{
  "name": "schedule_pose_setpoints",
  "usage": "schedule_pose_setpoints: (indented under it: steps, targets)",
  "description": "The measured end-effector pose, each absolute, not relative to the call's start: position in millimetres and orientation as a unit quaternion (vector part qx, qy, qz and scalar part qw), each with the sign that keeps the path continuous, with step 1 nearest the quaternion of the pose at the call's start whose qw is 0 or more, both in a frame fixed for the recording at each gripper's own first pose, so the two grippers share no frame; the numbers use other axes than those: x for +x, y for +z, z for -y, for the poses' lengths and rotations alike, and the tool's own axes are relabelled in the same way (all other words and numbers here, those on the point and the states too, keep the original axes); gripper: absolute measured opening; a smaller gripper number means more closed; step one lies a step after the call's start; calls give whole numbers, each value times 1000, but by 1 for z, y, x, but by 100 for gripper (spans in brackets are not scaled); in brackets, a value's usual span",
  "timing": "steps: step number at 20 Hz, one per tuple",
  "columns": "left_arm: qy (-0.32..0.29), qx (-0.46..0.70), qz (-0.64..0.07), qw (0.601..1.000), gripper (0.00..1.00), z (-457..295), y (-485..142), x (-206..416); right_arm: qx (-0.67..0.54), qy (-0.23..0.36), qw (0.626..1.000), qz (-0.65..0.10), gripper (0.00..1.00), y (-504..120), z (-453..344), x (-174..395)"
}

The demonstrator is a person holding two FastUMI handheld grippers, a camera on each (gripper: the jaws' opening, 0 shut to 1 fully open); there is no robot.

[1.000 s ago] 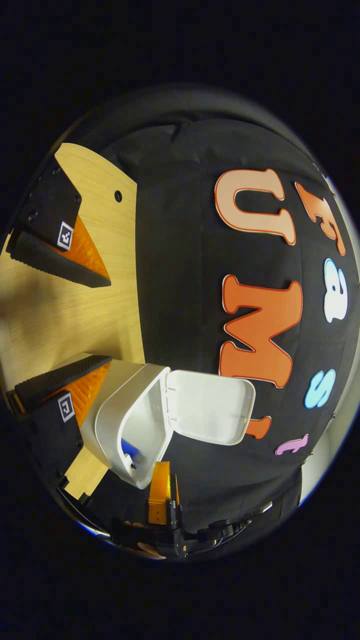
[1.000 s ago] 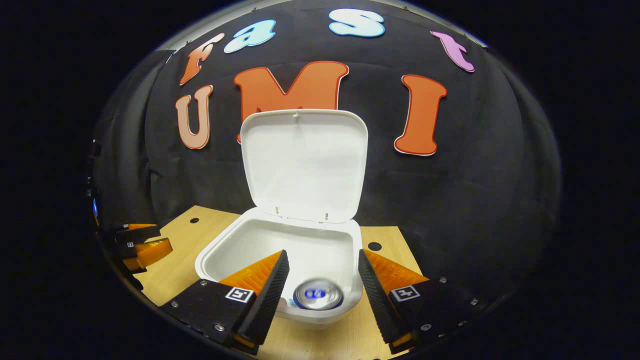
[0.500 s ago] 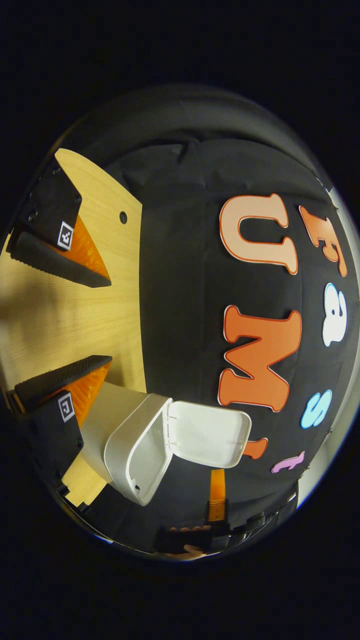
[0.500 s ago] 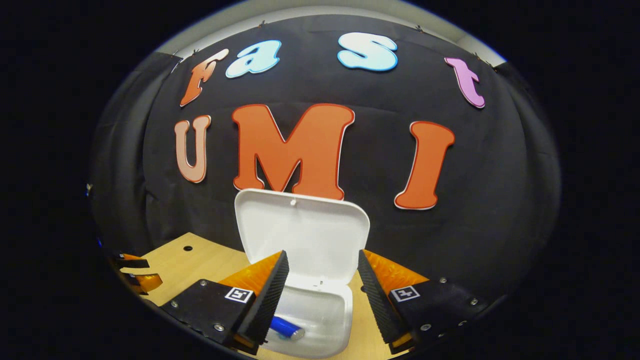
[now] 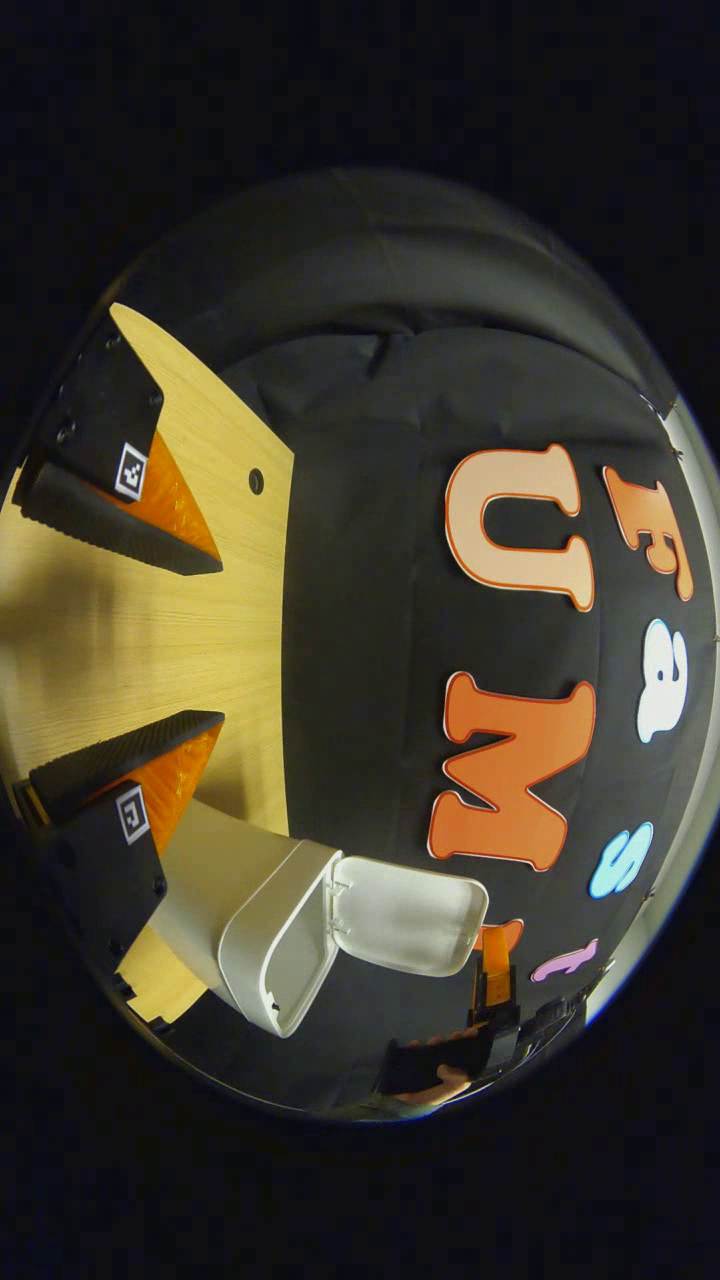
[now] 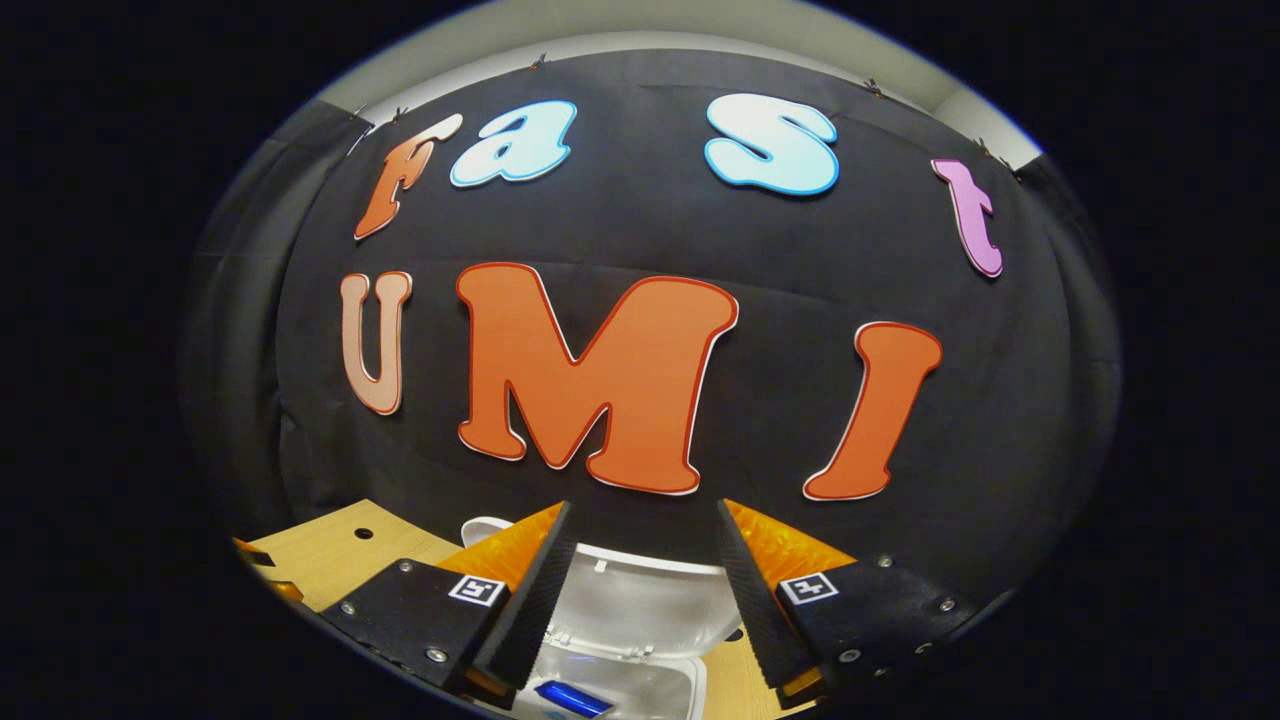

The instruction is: Press the lid of the desktop garbage bin to open it, pick up the crumpled paper on the desktop and throw it into the bin, then pick up the pop can on the desktop and drop it into the bin, and finally close the garbage bin lid.

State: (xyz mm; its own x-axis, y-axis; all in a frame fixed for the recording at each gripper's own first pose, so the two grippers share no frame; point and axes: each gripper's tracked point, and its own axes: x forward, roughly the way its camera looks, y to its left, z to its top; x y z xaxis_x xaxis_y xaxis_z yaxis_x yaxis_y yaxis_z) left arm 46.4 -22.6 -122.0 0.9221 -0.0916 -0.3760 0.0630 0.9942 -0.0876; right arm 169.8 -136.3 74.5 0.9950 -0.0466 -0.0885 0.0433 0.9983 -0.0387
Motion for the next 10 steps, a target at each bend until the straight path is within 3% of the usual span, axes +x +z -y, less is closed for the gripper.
schedule_pose_setpoints:
  steps: [4,10]
  targets:
    - [-37,-33,-192,980,88,13,-122,47,-16,-23,996,-80,83,63,127,179]
    - [-78,-17,-183,980,86,26,-116,62,2,-28,996,-84,80,57,116,144]
